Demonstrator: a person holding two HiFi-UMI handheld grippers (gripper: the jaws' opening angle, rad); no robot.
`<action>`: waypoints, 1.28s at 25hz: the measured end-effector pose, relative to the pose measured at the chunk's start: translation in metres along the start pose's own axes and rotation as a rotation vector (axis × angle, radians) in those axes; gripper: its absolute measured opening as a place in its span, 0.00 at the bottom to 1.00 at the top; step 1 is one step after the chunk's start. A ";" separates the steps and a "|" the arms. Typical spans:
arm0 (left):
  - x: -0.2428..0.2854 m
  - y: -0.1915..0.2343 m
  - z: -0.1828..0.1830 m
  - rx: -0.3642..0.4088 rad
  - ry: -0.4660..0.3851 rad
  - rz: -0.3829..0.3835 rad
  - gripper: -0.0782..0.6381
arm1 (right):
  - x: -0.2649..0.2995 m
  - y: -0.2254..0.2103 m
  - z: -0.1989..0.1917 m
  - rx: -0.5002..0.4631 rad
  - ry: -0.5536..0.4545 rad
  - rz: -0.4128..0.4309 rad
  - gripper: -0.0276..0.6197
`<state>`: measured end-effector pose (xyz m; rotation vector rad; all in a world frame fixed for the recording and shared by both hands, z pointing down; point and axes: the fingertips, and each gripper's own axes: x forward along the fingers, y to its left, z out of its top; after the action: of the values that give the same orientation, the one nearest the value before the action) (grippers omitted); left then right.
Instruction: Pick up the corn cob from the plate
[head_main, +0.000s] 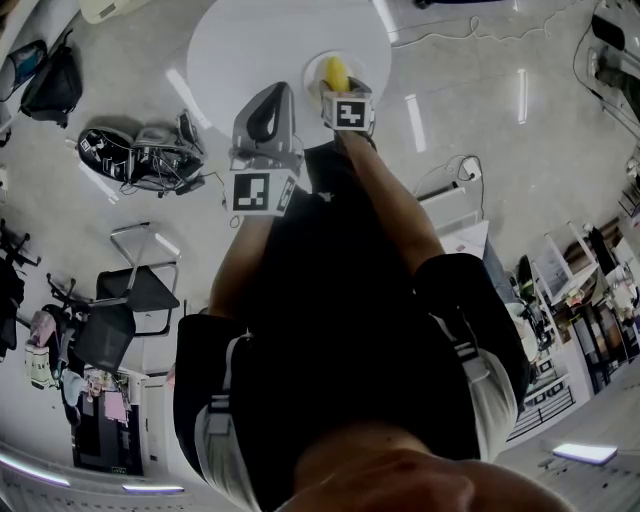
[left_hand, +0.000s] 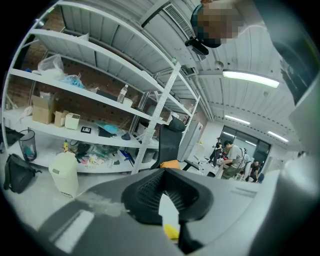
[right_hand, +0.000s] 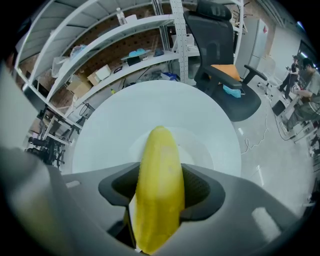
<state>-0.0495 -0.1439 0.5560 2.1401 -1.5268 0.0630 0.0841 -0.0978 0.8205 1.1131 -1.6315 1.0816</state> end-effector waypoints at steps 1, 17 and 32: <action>-0.001 0.000 0.001 0.002 -0.003 -0.001 0.11 | -0.001 0.002 0.000 0.002 -0.005 0.005 0.43; -0.025 -0.012 0.015 0.012 -0.043 -0.003 0.11 | -0.027 0.012 0.015 -0.031 -0.094 0.010 0.43; -0.053 -0.023 0.045 0.043 -0.118 -0.016 0.11 | -0.071 0.024 0.037 -0.038 -0.211 0.012 0.43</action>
<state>-0.0592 -0.1108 0.4915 2.2241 -1.5878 -0.0377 0.0713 -0.1129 0.7393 1.2276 -1.8168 0.9620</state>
